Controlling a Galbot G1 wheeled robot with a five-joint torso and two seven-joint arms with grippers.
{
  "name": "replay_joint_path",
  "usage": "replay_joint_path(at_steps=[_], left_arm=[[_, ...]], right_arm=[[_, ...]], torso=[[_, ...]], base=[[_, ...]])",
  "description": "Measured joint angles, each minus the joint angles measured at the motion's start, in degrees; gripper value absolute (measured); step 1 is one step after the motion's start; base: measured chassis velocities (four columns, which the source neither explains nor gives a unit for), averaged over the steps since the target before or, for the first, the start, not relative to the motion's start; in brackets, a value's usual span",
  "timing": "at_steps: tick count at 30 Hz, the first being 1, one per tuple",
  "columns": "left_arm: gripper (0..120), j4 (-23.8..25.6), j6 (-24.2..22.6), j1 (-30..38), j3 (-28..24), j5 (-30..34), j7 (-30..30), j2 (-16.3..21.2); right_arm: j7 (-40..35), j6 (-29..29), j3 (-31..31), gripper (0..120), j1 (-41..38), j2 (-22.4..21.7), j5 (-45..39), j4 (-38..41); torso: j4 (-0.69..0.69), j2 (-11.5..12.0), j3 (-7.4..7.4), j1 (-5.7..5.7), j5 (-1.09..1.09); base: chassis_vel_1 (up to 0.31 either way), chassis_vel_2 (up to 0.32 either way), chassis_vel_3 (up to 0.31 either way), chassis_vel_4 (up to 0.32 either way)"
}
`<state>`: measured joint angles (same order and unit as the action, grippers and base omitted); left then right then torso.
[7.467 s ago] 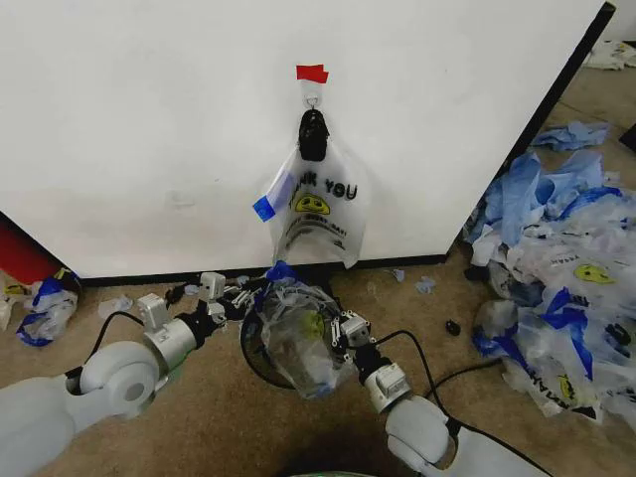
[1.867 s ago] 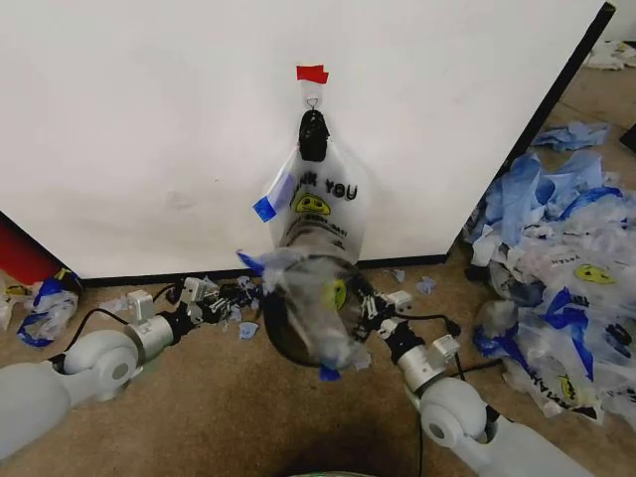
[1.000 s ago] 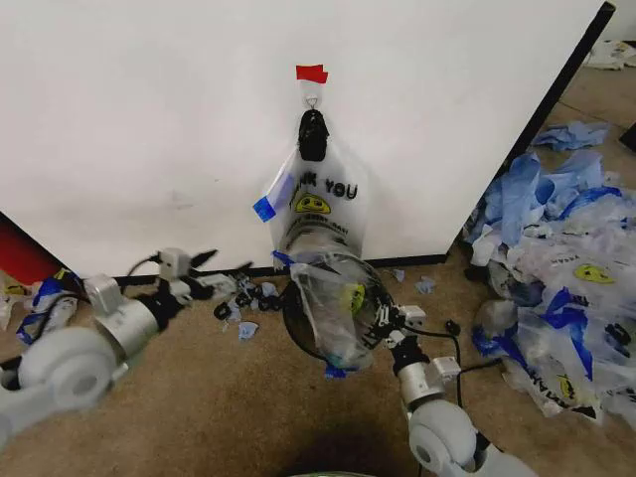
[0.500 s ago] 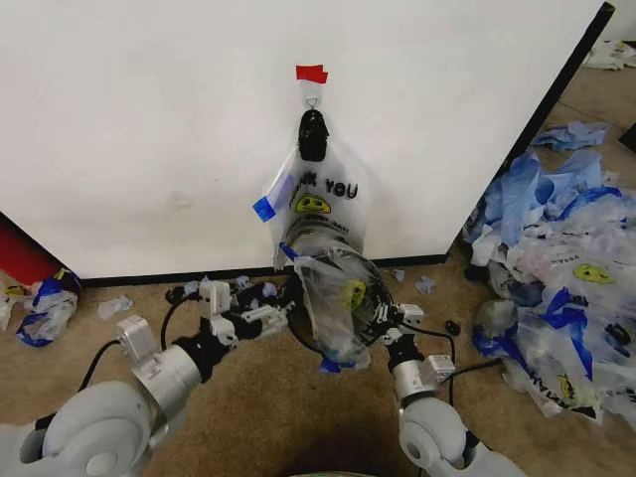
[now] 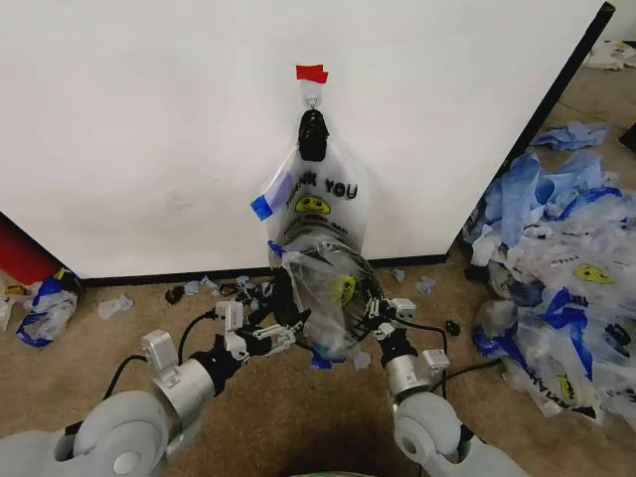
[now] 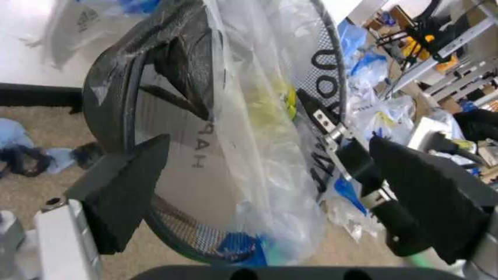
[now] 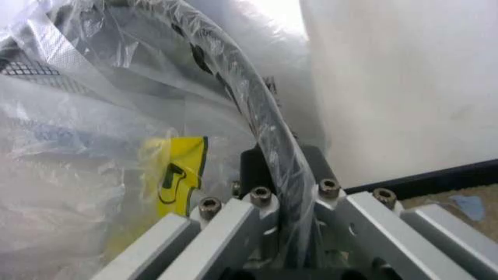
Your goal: Pick up the garbage bag from the wall and place it over the trash bin.
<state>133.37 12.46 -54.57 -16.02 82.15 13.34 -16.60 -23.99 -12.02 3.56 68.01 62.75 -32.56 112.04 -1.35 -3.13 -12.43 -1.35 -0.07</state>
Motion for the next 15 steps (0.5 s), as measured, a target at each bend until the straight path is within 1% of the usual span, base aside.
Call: replay_joint_path(at_steps=[8,15], left_arm=[[100,-0.9,0.3,0.0,0.6,-0.2,0.0,-0.2],[100,-2.1,0.2,0.0,-0.6,-0.8,0.0,-0.8]], right_arm=[[0.3,0.0,1.8,0,-0.8,0.4,0.5,-0.3],[0.4,0.0,2.0,0,-1.1,0.3,0.6,-0.4]], torso=[[0.0,0.0,0.0,0.0,0.01],[0.0,0.0,0.0,0.0,0.0]], base=[[0.0,0.0,0.0,0.0],[0.0,0.0,0.0,0.0]])
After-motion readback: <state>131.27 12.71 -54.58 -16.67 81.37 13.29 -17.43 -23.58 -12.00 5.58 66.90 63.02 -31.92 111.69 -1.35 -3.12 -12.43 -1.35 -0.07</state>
